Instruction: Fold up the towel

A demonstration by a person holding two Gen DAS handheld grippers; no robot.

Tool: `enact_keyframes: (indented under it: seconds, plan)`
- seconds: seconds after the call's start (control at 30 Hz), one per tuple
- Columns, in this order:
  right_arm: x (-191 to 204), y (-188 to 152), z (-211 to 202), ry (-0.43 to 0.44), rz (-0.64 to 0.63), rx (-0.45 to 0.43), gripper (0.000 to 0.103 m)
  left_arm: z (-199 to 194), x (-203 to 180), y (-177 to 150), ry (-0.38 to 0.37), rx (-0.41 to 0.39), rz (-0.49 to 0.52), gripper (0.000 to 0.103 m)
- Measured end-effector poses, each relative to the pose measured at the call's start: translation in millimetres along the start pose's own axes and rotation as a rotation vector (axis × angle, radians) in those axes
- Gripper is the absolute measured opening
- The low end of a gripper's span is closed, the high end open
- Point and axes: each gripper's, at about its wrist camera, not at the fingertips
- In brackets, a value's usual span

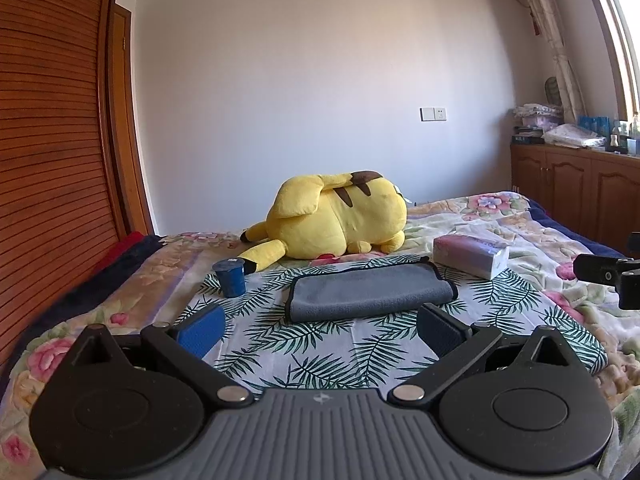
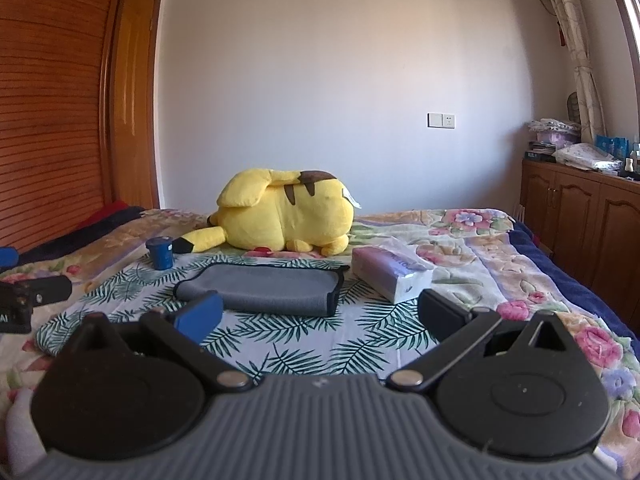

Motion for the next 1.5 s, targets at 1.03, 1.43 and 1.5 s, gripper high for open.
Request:
enact_keyframes:
  seconds: [1.03,1.43,1.5]
  plan:
    - [-2.6,0.4,-1.5,-0.002,-0.001,-0.006,0.103,0.2,-0.3,-0.1,0.001,0.0,0.002,0.103]
    - [-2.2,0.2,-1.7,-0.001,-0.001,-0.006,0.103,0.8,0.8,0.1,0.002,0.001,0.004,0.103]
    - [-3.1,1.2,-1.7,-0.001,0.001,-0.006,0.103,1.2,1.1,0.4,0.001,0.001,0.004,0.103]
Point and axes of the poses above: each gripper's, at about its wrist camera, not at the fingertips, and z roughly the way its jaws point, x to its left, y to its top, and after that the axes turned 3 degrees about -x, right-handed
